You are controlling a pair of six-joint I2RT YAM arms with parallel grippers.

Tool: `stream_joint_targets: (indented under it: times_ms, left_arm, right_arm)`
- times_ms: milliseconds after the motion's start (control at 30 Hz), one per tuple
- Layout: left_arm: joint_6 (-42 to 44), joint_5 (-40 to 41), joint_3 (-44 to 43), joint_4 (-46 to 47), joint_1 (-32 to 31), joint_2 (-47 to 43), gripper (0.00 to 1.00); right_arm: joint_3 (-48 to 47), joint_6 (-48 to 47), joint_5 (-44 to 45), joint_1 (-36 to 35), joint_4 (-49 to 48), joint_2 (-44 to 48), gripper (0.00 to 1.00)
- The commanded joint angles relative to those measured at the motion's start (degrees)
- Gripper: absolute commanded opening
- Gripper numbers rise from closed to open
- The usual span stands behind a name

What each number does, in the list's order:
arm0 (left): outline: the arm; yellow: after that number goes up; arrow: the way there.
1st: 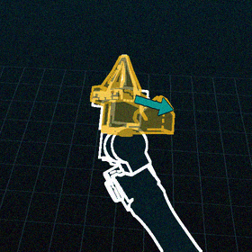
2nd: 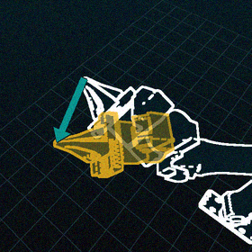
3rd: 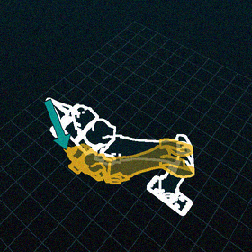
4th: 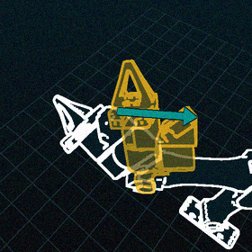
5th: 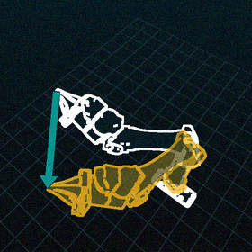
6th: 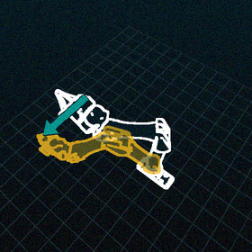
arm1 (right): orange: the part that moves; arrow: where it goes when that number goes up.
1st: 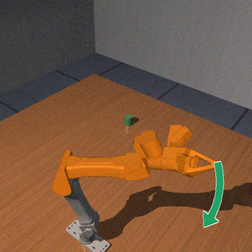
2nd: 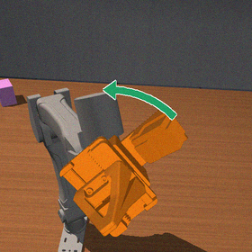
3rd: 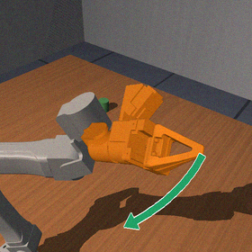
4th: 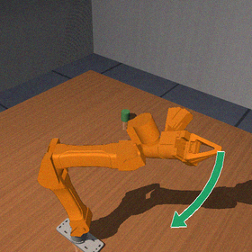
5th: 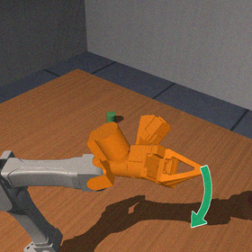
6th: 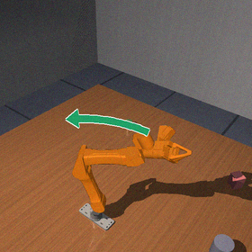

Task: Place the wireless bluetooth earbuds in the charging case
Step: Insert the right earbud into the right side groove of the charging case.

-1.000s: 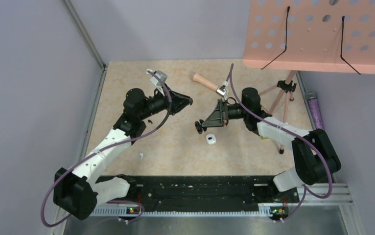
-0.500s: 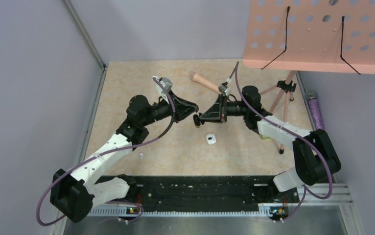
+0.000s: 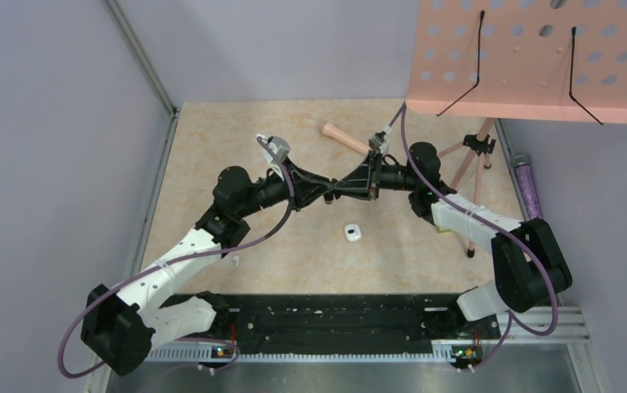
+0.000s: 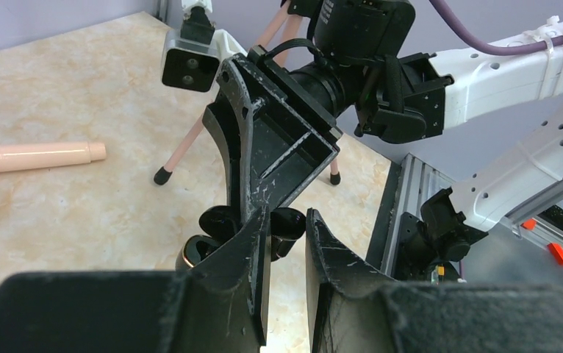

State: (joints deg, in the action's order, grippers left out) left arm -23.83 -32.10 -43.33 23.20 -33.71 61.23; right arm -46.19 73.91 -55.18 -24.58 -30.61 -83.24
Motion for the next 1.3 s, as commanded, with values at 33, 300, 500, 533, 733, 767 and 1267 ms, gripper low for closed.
stream_joint_targets:
  times_ms: [33,300,500,533,733,767,1267]
  left_arm:
    - [1.6,0.0,1.1,3.3,-0.5,-0.9,0.17]
    - [1.7,-0.4,1.2,3.6,-0.7,-1.0,0.16]
    - [2.9,-0.7,0.8,2.6,-0.7,-1.3,0.16]
    - [2.9,-0.9,0.7,2.5,-0.7,-1.3,0.16]
    - [3.4,-1.6,0.4,2.6,-0.8,-0.9,0.16]
    - [3.4,-1.9,0.4,2.6,-0.7,-0.8,0.16]
    - [2.0,0.5,2.9,6.8,-1.2,-1.0,0.15]
  right_arm:
    - [0.0,3.7,0.5,0.3,-6.9,2.9,0.0]
    - [0.1,8.8,-1.5,0.5,-10.3,1.9,0.0]
    - [-1.3,7.7,-3.0,0.5,-2.7,1.8,0.0]
    - [-1.7,6.7,-2.9,0.4,-0.5,2.0,0.0]
    - [-1.5,5.6,-2.8,0.5,5.7,2.7,0.0]
    - [-1.4,5.7,-2.7,0.5,6.3,2.8,0.0]
    - [5.2,21.7,-1.0,1.1,-12.7,1.6,0.0]
